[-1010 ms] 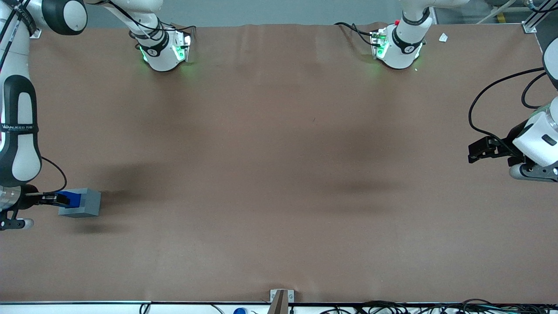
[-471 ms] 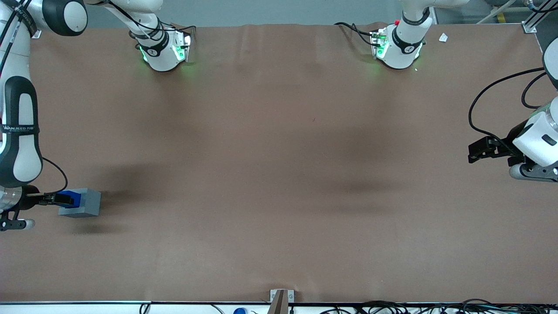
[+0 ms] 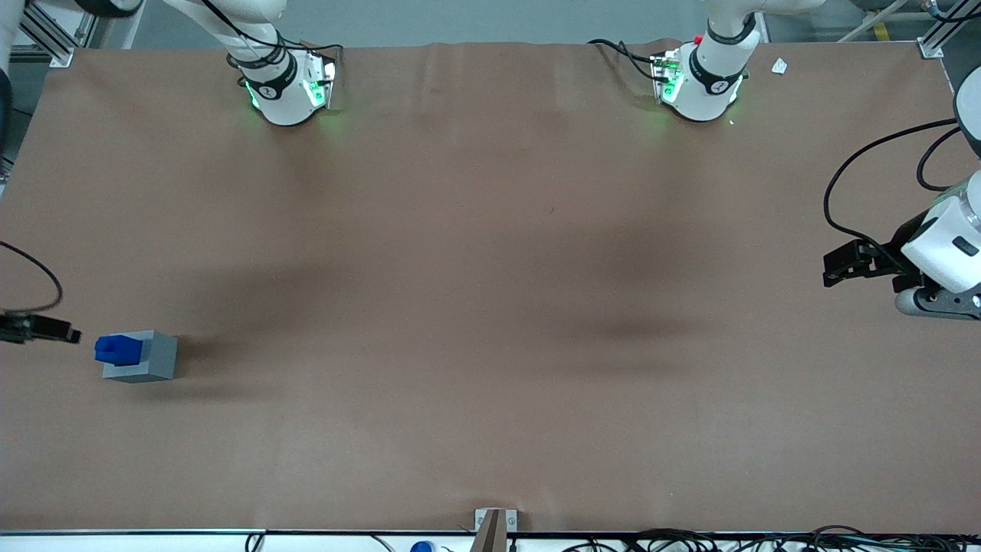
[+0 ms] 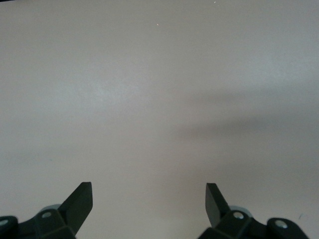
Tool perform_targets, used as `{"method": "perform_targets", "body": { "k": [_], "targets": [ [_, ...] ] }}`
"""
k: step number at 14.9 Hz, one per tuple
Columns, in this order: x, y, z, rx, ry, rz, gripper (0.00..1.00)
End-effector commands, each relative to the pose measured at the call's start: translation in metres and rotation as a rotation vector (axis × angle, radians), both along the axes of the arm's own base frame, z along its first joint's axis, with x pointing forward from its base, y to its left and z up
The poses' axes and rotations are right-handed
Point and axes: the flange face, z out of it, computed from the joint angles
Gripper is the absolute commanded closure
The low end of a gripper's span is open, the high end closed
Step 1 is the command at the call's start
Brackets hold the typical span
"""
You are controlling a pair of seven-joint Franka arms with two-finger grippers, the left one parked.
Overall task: Insert blue part into gray base with right arm
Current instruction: 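Open the right gripper and raise it away from the base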
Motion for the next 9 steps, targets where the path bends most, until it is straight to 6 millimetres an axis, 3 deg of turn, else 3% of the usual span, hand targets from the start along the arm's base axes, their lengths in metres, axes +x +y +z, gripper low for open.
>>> {"method": "perform_targets", "body": {
  "k": [1,3,4,6,9],
  "targets": [
    [-0.051,0.043,0.082,0.016,-0.033,-0.033,0.0],
    [-0.078,0.084,0.135,0.013,-0.028,-0.084,0.0],
    [-0.091,0.098,0.153,0.016,-0.022,-0.111,0.0],
    [-0.103,0.117,0.172,0.019,-0.026,-0.112,0.0],
    [-0.105,0.133,0.171,-0.019,0.002,-0.114,0.0]
  ]
}}
